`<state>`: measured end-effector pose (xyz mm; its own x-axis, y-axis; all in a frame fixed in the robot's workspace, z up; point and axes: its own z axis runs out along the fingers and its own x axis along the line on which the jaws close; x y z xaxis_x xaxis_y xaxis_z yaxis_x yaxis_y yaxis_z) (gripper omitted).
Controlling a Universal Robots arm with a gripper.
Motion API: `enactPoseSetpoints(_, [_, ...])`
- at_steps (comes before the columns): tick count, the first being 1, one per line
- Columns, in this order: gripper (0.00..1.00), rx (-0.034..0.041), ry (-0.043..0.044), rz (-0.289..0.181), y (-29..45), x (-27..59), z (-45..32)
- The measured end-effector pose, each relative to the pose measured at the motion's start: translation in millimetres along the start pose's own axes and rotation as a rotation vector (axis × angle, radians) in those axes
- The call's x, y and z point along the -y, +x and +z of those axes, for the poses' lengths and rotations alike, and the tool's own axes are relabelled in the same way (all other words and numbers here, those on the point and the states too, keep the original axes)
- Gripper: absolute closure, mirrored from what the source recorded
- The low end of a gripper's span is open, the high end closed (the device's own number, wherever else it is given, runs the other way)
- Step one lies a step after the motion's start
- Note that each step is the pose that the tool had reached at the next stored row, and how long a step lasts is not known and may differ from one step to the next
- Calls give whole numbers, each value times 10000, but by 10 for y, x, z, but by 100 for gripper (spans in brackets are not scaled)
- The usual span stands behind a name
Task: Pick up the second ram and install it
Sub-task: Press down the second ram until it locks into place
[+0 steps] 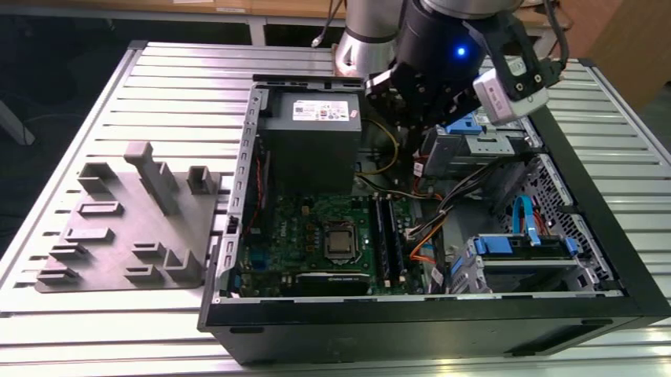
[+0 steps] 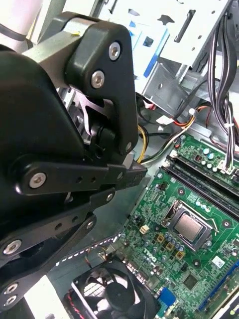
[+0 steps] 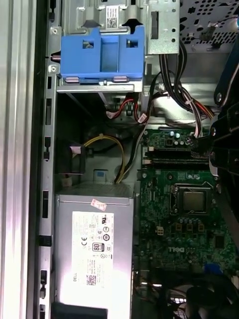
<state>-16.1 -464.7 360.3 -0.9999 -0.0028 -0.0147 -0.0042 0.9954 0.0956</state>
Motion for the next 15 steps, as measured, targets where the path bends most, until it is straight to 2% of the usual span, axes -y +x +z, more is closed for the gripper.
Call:
enactPoseSetpoints(10, [93,-9,-2,-79,6,43,179])
enactPoseSetpoints(15, [93,-11,-1,-97,18,55,236])
